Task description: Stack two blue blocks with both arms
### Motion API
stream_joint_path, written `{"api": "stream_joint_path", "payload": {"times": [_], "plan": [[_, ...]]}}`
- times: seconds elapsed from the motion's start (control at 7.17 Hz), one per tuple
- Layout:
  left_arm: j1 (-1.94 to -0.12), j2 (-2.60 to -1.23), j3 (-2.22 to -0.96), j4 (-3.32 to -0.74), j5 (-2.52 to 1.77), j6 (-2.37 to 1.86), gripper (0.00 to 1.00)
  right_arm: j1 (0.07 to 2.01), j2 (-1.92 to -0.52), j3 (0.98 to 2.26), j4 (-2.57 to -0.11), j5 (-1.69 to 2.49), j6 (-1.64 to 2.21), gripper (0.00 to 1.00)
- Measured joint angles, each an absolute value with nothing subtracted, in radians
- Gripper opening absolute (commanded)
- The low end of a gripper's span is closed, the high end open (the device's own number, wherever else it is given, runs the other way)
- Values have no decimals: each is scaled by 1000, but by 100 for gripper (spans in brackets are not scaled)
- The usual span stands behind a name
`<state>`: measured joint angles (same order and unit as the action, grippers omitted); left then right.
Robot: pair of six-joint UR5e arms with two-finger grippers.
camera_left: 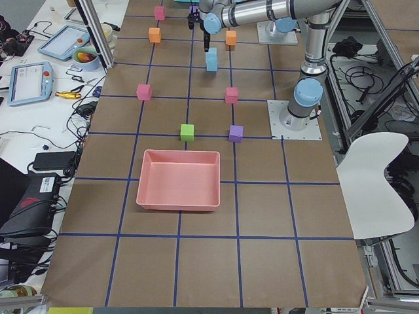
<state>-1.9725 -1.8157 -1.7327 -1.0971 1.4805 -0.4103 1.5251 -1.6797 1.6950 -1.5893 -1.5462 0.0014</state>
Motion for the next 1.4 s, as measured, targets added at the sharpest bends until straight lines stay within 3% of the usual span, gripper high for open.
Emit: {"api": "stream_joint_path", "payload": {"times": [0.42,0.84,1.4], "plan": [[-1764,-1692,-1652,-1281,1438,-211,100,1524,-1680,1695,-1586,-1550,4,100],[-1556,-1628,-1444,-1633,1542,36,100,1522,-1680,1695,-1584,-1551,8,100],[-1521,-1612,-1422,-1645,1564,107,100,1522,-1680,1697,-1583,-1552,7,100]]}}
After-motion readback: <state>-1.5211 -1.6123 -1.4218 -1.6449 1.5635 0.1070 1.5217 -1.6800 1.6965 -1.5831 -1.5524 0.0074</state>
